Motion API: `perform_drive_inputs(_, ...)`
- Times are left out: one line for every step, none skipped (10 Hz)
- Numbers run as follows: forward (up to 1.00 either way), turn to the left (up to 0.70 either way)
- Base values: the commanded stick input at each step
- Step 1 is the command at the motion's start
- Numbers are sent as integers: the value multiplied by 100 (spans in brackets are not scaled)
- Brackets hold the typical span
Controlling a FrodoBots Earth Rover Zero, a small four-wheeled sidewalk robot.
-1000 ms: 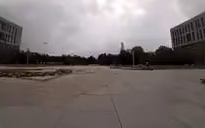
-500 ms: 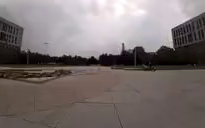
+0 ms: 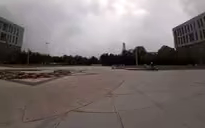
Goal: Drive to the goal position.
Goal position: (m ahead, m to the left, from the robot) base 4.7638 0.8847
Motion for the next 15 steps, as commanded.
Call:
perform_drive_inputs(67, 0)
perform_drive_inputs(69, 0)
perform_drive_inputs(70, 0)
perform_drive_inputs(70, -6)
perform_drive_inputs(70, -12)
perform_drive_inputs(70, -18)
perform_drive_inputs(70, -24)
perform_drive_inputs(70, -24)
perform_drive_inputs(70, -19)
perform_drive_inputs(70, -15)
perform_drive_inputs(70, -10)
perform_drive_inputs(70, -5)
perform_drive_inputs(70, 0)
perform_drive_inputs(70, 0)
perform_drive_inputs(70, 0)
